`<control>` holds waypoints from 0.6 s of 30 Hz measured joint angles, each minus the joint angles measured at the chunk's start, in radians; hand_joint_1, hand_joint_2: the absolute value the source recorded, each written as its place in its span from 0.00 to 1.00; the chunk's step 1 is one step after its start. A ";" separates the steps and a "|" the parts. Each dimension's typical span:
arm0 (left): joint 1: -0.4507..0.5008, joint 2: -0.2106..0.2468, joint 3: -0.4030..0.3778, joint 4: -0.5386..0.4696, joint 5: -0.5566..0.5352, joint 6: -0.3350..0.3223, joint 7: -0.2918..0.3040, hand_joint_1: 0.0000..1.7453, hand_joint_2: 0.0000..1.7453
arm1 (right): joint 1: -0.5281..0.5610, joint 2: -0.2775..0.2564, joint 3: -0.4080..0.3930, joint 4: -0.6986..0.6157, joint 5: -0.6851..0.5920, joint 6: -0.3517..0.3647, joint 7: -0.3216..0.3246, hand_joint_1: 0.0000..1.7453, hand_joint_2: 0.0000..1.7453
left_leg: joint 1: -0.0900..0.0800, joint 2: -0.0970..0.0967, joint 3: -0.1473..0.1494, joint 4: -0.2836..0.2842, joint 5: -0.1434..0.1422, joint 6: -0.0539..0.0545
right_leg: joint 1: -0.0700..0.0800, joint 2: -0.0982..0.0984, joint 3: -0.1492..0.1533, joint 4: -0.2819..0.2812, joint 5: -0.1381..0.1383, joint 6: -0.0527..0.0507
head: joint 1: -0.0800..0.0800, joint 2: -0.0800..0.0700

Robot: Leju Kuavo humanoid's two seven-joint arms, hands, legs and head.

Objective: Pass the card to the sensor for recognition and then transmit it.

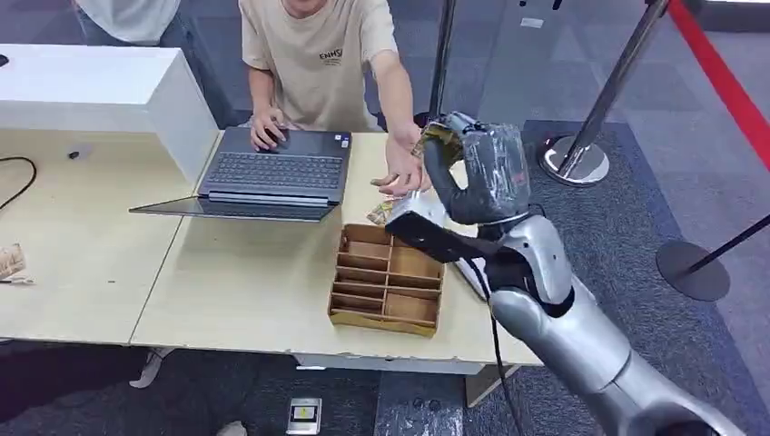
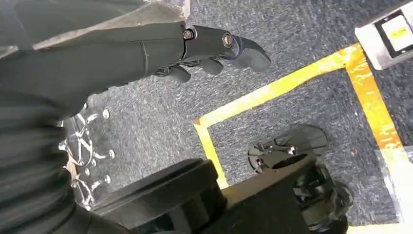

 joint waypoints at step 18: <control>-0.020 -0.008 -0.024 0.000 -0.005 -0.005 0.004 0.00 1.00 | -0.133 0.004 0.200 0.432 0.071 -0.017 -0.063 0.00 1.00 | 0.000 0.000 -0.001 0.000 0.000 0.000 | 0.000 -0.001 -0.001 0.000 0.000 0.000 | 0.000 0.000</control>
